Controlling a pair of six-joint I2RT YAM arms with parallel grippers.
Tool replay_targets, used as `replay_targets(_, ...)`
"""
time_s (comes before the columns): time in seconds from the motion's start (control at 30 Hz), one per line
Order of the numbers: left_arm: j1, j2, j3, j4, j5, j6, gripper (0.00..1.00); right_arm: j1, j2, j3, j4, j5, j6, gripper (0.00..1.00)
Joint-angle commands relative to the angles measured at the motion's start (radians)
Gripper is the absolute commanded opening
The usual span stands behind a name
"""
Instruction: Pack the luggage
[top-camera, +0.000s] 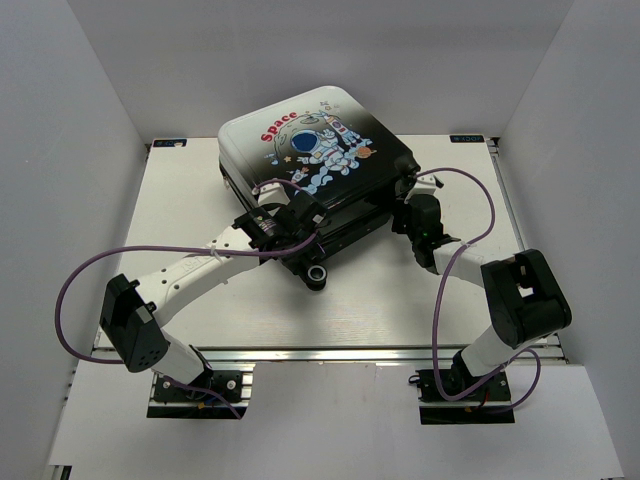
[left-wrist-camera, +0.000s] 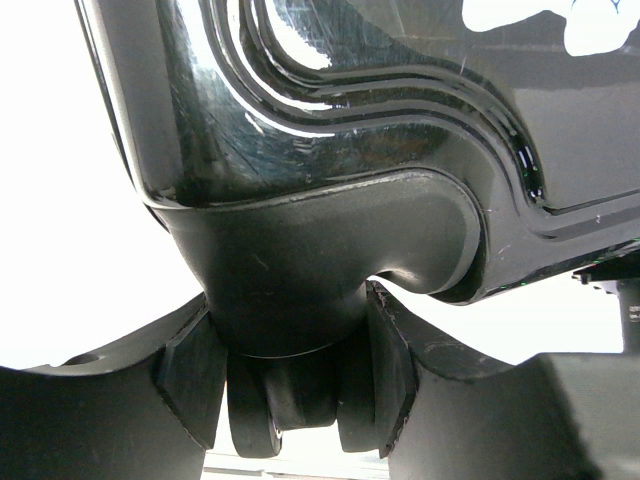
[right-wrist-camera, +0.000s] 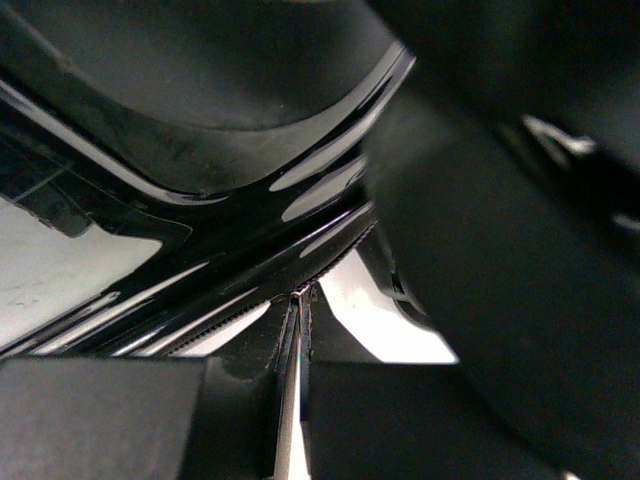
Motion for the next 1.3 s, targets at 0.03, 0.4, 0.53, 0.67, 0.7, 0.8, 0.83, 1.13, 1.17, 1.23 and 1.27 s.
replay_targets(0.03, 0.079, -0.039, -0.075, -0.228, -0.124, 0.117, 0.0, -0.193, 0.037, 0.068, 0.134, 0.21, 0.119, 0.0)
replay_targets(0.4, 0.172, -0.008, -0.082, -0.244, -0.11, 0.199, 0.0, -0.454, 0.132, 0.057, 0.197, -0.144, 0.282, 0.0)
replay_targets(0.53, 0.207, -0.01, -0.089, -0.226, -0.087, 0.231, 0.0, -0.492, 0.117, 0.046, 0.136, -0.226, 0.23, 0.0)
replay_targets(0.67, 0.226, -0.014, -0.089, -0.235, -0.079, 0.248, 0.0, -0.526, 0.14, 0.084, 0.088, -0.25, 0.184, 0.0)
replay_targets(0.7, 0.226, -0.016, -0.089, -0.237, -0.073, 0.256, 0.0, -0.524, 0.158, 0.11, 0.064, -0.256, 0.174, 0.0)
replay_targets(0.8, 0.237, -0.025, -0.089, -0.278, -0.058, 0.262, 0.0, -0.524, 0.233, 0.201, 0.062, -0.268, 0.119, 0.0)
replay_targets(0.83, 0.237, -0.036, -0.094, -0.287, -0.047, 0.26, 0.0, -0.523, 0.268, 0.222, 0.065, -0.267, 0.096, 0.0)
replay_targets(1.13, 0.246, -0.102, -0.157, -0.356, -0.006, 0.225, 0.0, -0.523, 0.368, 0.272, 0.418, -0.187, -0.019, 0.0)
replay_targets(1.17, 0.246, -0.099, -0.157, -0.364, -0.01, 0.22, 0.0, -0.521, 0.371, 0.284, 0.407, -0.169, -0.027, 0.0)
replay_targets(1.23, 0.246, -0.097, -0.157, -0.382, -0.01, 0.213, 0.0, -0.521, 0.376, 0.292, 0.422, -0.144, -0.033, 0.0)
replay_targets(1.27, 0.246, -0.097, -0.16, -0.39, -0.009, 0.213, 0.0, -0.524, 0.381, 0.301, 0.43, -0.174, -0.046, 0.0)
